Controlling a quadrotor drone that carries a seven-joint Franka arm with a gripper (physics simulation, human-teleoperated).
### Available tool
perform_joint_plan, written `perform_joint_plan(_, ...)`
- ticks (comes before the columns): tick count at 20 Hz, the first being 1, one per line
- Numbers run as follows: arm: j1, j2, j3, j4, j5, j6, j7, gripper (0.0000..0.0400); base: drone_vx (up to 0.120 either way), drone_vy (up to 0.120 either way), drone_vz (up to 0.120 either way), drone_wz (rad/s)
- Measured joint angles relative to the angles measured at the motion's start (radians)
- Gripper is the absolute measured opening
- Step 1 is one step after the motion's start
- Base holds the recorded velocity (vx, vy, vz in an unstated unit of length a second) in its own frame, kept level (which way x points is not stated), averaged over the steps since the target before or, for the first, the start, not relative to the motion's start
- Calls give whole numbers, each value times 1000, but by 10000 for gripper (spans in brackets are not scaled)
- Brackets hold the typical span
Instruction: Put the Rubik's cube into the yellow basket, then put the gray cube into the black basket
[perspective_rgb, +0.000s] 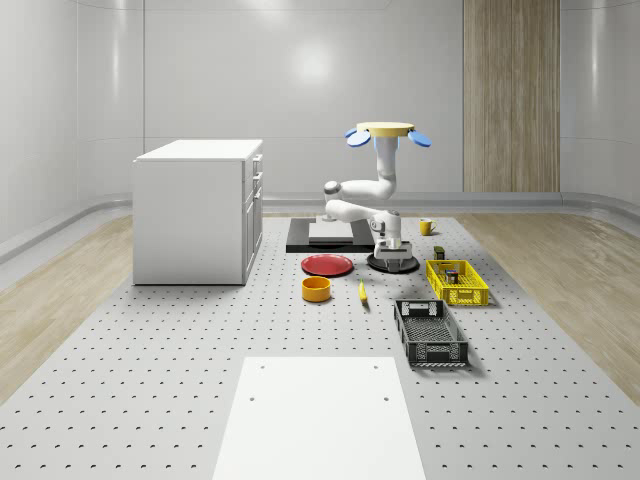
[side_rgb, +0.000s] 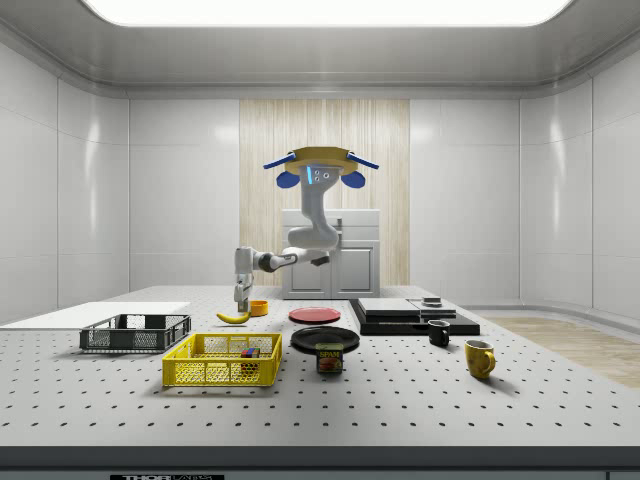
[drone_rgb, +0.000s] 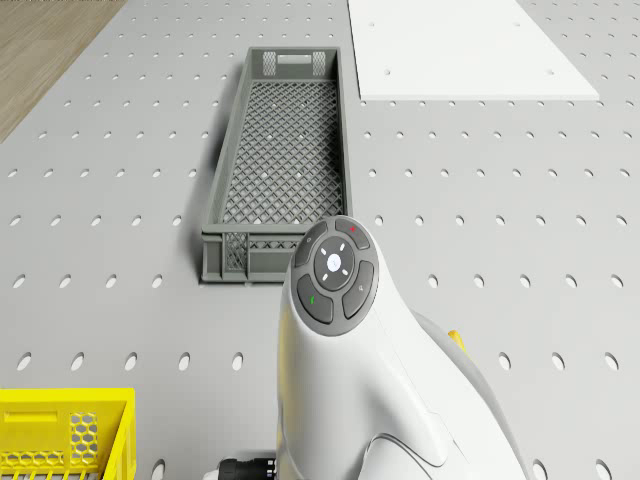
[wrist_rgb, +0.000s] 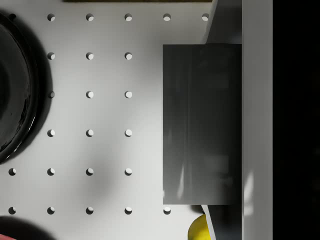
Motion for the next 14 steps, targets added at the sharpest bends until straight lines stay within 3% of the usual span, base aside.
perform_joint_plan(4, 0, -2, 3, -1, 3, 0, 1, 250, 120, 0, 0, 0)
perform_joint_plan(14, -2, -6, 4, -1, 6, 3, 2, 250, 120, 120, 0, 0)
